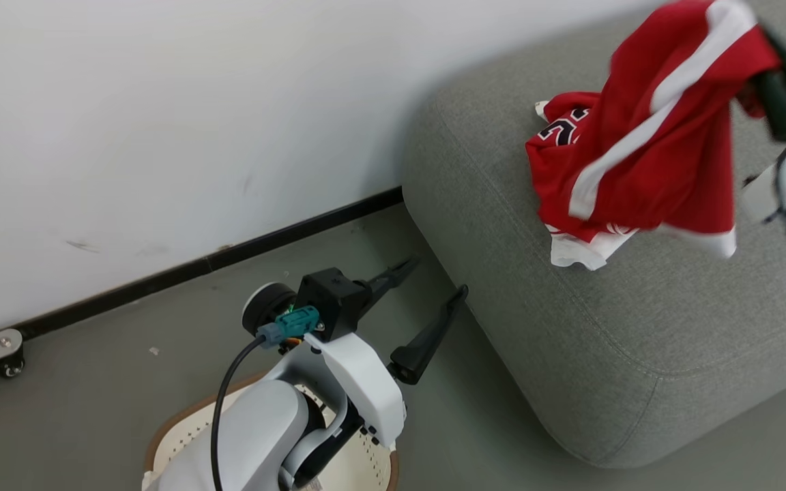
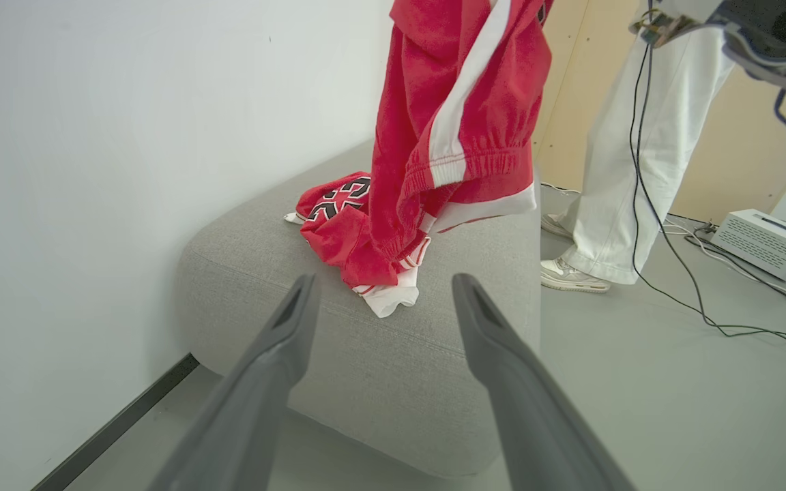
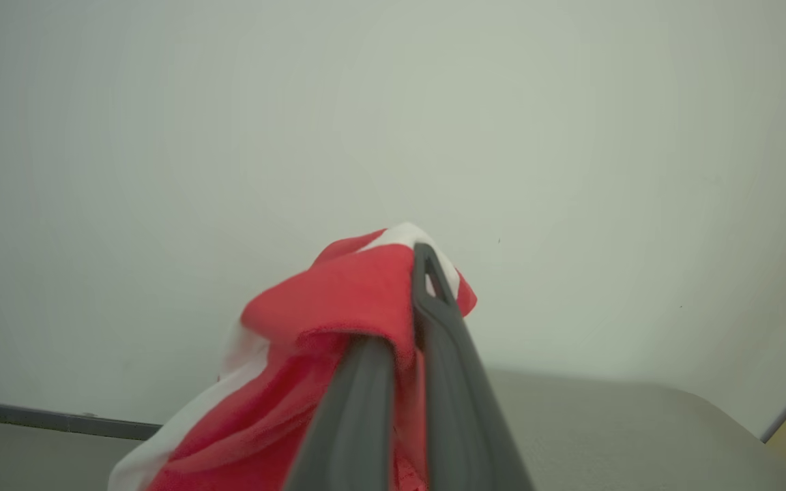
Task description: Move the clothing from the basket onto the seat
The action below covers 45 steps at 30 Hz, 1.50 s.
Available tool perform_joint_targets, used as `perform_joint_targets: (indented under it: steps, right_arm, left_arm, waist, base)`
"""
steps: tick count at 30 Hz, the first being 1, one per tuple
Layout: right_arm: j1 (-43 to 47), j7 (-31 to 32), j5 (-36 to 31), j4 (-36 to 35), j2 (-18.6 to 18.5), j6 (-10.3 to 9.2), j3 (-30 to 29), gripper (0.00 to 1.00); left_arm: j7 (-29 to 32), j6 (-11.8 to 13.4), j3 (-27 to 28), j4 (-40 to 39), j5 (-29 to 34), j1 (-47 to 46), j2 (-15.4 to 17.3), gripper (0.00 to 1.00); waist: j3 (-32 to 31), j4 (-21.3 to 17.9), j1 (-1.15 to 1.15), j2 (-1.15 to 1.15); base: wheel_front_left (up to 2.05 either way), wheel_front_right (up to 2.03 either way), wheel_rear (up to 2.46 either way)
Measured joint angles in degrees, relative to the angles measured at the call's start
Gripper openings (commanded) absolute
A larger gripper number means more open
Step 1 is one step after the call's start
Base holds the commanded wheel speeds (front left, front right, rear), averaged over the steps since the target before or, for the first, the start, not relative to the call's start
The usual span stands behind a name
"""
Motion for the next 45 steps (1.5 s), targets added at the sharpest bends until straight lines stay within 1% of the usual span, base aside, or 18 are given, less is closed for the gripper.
perform_joint_targets:
  steps: [4, 9, 15, 18, 24, 29, 35, 40, 45]
  right_arm:
    - [-6.0, 1.7, -0.1, 3.1, -3.4, 0.0, -3.0, 0.0]
    - [-11.7, 2.9, -0.7, 6.2, -8.0, 0.0, -5.9, 0.0]
    - [-15.1, 4.1, -1.3, 10.6, -12.1, 0.0, -7.9, 0.0]
    - [-16.1, 4.5, -1.6, 12.6, -13.4, 0.0, -8.4, 0.0]
    - [-16.6, 4.8, -3.1, 17.3, -13.6, 0.0, -7.4, 0.0]
    - [-16.5, 4.8, -4.8, 22.2, -12.6, 0.01, -7.2, 0.0]
    - [-18.5, 3.8, -7.5, 26.5, -12.4, 0.01, -10.6, 0.0]
    - [-22.0, 1.4, -9.3, 27.6, -11.2, 0.01, -12.5, 0.0]
    - [-23.9, -0.4, -11.9, 28.8, -10.8, 0.01, -13.6, 0.0]
  left_arm:
    - [0.5, 1.2, 0.4, -1.2, 0.8, -1.2, 0.4, 1.0]
    - [1.3, 1.8, 0.9, -2.9, 1.5, -2.9, 0.4, 1.0]
    - [2.5, 2.3, 0.8, -4.7, 2.8, -4.6, 0.7, 1.0]
    - [3.0, 2.6, 0.7, -5.5, 3.3, -5.5, 0.7, 1.0]
    - [4.5, 2.8, -0.3, -7.1, 4.4, -7.0, 0.6, 1.0]
    - [5.4, 2.8, -1.4, -8.2, 5.4, -8.3, 0.4, 1.0]
    - [6.6, 2.8, -2.6, -8.8, 6.2, -9.3, 0.1, 1.0]
    - [7.1, 2.7, -3.2, -9.2, 6.3, -10.2, -0.4, 1.0]
    - [7.5, 2.7, -3.7, -9.5, 6.7, -11.5, -0.9, 1.0]
  waist:
    - [1.8, 0.1, 0.0, 0.0]
    - [4.0, 0.5, 0.0, 0.0]
    - [6.6, 1.2, 0.0, 0.0]
    - [8.0, 1.7, 0.0, 0.0]
    - [10.5, 3.0, 0.0, 0.0]
    - [12.6, 4.5, 0.0, 0.0]
    - [14.8, 6.6, 0.0, 0.0]
    - [16.5, 8.4, 0.0, 0.0]
    - [18.2, 10.0, 0.0, 0.0]
  base:
    - [0.0, 0.0, 0.0]
    - [0.0, 0.0, 0.0]
    - [0.0, 0.0, 0.0]
    - [0.0, 0.0, 0.0]
    - [0.0, 0.0, 0.0]
    - [0.0, 0.0, 0.0]
    - [0.0, 0.0, 0.0]
    - [0.0, 0.0, 0.0]
    - [0.0, 0.0, 0.0]
